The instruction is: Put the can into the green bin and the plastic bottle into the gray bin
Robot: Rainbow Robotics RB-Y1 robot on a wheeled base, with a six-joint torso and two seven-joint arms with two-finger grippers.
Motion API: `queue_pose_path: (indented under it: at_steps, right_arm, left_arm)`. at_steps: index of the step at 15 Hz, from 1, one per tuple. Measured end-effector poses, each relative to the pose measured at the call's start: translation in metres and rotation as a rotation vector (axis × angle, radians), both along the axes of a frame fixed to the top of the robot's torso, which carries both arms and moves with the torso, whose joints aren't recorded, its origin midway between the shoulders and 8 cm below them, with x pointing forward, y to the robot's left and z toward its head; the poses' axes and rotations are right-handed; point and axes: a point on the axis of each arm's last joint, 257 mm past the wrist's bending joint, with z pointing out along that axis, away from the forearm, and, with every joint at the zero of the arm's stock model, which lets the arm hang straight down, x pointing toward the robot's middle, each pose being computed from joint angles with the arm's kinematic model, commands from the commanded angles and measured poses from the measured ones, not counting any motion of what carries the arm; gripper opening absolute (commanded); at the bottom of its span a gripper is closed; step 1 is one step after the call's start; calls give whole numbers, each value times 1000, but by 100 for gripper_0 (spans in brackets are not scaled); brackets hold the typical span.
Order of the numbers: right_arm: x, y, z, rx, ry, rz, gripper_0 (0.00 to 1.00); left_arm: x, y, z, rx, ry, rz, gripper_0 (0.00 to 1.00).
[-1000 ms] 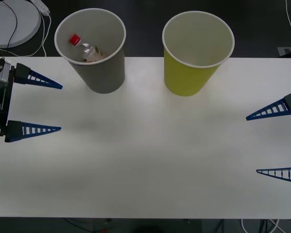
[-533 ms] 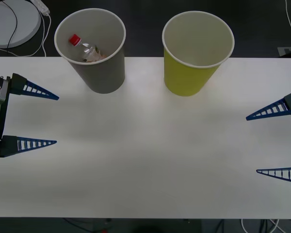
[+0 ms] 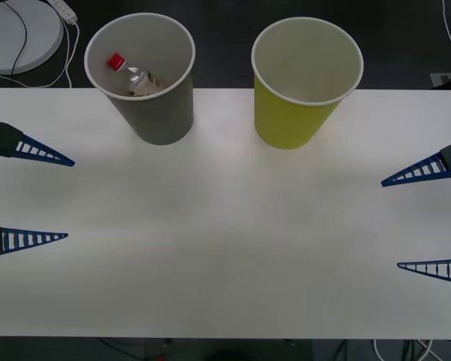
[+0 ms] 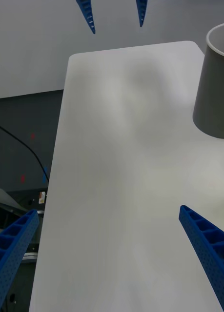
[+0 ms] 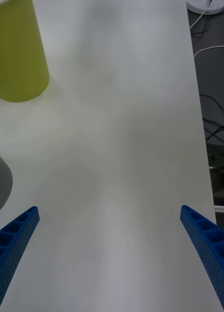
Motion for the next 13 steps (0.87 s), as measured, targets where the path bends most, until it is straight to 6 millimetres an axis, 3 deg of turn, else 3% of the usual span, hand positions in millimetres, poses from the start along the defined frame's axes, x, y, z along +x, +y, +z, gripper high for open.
queue_pose_path:
  at_steps: [13]
  right_arm:
    - [0, 0, 0, 0, 0, 0, 100]
  left_arm:
    - [-16, 5, -1, 2, 11, 18, 100]
